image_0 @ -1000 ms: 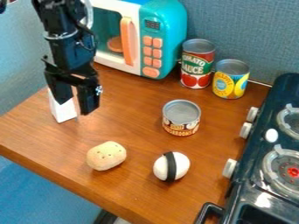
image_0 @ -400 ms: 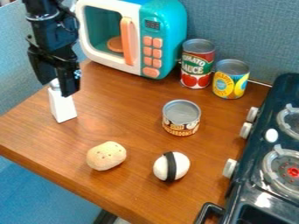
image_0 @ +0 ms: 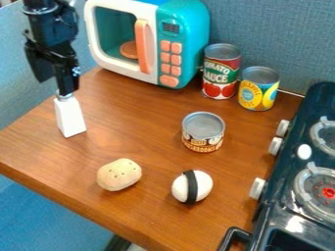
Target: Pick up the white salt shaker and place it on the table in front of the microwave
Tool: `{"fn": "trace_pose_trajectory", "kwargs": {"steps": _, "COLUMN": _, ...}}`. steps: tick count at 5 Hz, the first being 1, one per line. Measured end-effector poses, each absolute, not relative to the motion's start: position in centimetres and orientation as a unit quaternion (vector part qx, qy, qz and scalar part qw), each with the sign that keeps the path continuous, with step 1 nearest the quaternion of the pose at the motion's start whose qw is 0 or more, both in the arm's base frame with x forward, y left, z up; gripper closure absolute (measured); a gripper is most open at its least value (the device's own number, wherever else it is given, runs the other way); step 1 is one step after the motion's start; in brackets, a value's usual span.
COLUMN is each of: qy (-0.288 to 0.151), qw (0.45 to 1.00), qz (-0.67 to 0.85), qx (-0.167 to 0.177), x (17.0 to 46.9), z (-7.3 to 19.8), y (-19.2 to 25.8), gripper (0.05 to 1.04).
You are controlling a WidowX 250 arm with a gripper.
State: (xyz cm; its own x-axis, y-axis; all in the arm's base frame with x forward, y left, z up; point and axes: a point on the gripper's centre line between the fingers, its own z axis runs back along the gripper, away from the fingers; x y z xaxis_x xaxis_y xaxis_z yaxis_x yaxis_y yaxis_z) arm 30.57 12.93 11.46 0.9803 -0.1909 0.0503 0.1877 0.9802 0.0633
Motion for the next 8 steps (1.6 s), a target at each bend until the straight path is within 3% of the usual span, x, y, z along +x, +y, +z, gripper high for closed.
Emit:
{"fn": "trace_pose_trajectory", "kwargs": {"steps": 3, "qy": -0.012, "qw": 0.996, "qz": -0.084, "qx": 0.013, "x": 31.7, "z": 10.0, "y": 14.4, "gripper": 0.082}}
{"fn": "trace_pose_trajectory", "kwargs": {"steps": 6, "qy": 0.027, "qw": 0.997, "qz": -0.070, "qx": 0.031, "x": 31.9, "z": 8.0, "y": 14.3, "gripper": 0.082}}
{"fn": "trace_pose_trajectory", "kwargs": {"steps": 8, "qy": 0.021, "qw": 0.996, "qz": -0.076, "qx": 0.033, "x": 32.5, "z": 7.9, "y": 13.2, "gripper": 0.118}}
